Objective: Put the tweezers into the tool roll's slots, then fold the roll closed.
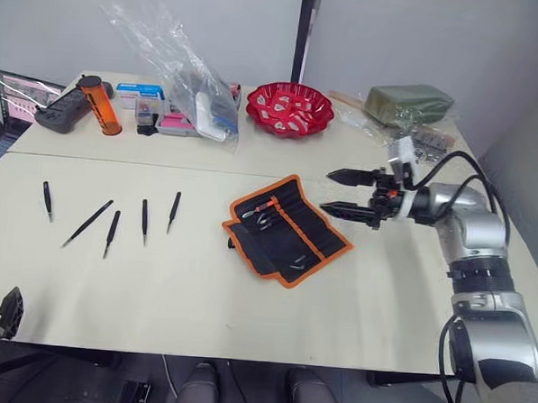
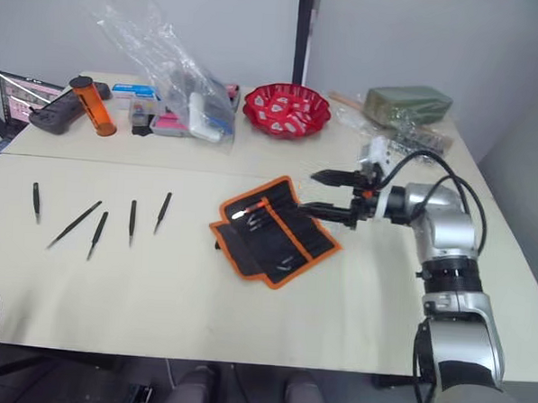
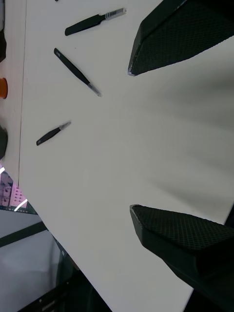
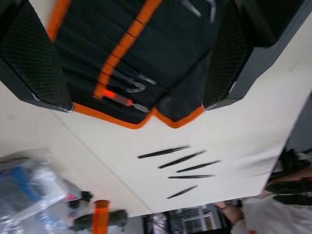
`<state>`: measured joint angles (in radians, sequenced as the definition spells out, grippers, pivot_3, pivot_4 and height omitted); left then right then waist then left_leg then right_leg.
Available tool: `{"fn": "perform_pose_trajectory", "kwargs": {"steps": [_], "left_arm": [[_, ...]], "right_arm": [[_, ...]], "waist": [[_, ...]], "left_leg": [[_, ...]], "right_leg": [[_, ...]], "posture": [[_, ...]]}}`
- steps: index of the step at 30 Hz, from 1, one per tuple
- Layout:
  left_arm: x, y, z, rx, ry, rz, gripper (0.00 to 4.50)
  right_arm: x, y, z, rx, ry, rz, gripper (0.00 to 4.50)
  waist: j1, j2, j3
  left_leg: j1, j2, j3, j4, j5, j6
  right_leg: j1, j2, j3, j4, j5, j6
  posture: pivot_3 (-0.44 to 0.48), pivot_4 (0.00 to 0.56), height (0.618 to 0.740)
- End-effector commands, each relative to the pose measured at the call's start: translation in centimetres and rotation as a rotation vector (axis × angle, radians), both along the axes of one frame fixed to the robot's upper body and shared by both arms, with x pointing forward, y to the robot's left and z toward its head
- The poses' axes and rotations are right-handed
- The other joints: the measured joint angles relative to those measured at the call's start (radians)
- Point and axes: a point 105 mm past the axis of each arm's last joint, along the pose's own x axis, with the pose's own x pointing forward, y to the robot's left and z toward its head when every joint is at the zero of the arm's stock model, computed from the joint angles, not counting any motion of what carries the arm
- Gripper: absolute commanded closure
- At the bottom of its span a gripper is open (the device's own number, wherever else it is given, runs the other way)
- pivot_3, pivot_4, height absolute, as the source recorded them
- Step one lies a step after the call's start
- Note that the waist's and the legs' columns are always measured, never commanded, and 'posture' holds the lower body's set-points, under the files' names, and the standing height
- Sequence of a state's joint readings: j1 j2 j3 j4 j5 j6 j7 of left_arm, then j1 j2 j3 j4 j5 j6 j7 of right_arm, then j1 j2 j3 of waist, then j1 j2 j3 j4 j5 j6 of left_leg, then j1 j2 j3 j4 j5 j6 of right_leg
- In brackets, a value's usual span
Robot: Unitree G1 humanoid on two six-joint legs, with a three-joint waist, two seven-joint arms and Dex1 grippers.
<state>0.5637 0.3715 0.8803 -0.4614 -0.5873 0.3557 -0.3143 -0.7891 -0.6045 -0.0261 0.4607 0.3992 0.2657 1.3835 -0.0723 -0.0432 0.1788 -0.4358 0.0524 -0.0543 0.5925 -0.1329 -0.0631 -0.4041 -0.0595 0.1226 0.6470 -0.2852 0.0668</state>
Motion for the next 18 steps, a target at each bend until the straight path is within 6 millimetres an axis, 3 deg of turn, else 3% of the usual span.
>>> {"fn": "perform_pose_trajectory", "kwargs": {"steps": [1,9,14,18], "left_arm": [[0.5,0.0,0.3,0.004,0.014,-0.041,0.0],[1.7,-1.3,1.0,-0.005,-0.006,-0.1,0.0],[2.5,-0.5,0.7,0.005,-0.01,-0.057,0.0],[4.5,-0.1,1.3,-0.009,-0.021,-0.024,0.0]], "right_arm": [[-2.7,-1.2,0.8,-0.004,0.053,0.159,0.02],[-4.3,-2.5,0.2,0.012,0.075,0.152,0.02],[-4.7,-2.4,-0.3,0.035,0.088,0.109,0.02],[-5.0,-2.1,-0.4,0.042,0.089,0.094,0.02]], "waist": [[0.001,0.0,0.0],[0.003,0.0,0.0],[0.005,0.0,0.0],[0.009,0.0,0.0]], "left_leg": [[0.0,0.0,0.0,0.0,0.0,0.0],[0.0,0.0,0.0,0.001,0.0,0.0],[0.0,0.0,0.0,0.001,0.0,0.0],[0.0,0.0,0.0,0.001,0.0,0.0]], "right_leg": [[0.0,0.0,0.0,0.0,0.001,0.001],[0.0,0.0,0.0,0.0,0.0,0.001],[0.001,0.0,0.0,0.001,0.001,0.003],[0.001,0.0,0.0,0.001,0.002,0.004]], "posture": [[0.0,0.15,0.729],[0.0,0.15,0.729],[0.0,0.15,0.729],[0.0,0.15,0.729]]}}
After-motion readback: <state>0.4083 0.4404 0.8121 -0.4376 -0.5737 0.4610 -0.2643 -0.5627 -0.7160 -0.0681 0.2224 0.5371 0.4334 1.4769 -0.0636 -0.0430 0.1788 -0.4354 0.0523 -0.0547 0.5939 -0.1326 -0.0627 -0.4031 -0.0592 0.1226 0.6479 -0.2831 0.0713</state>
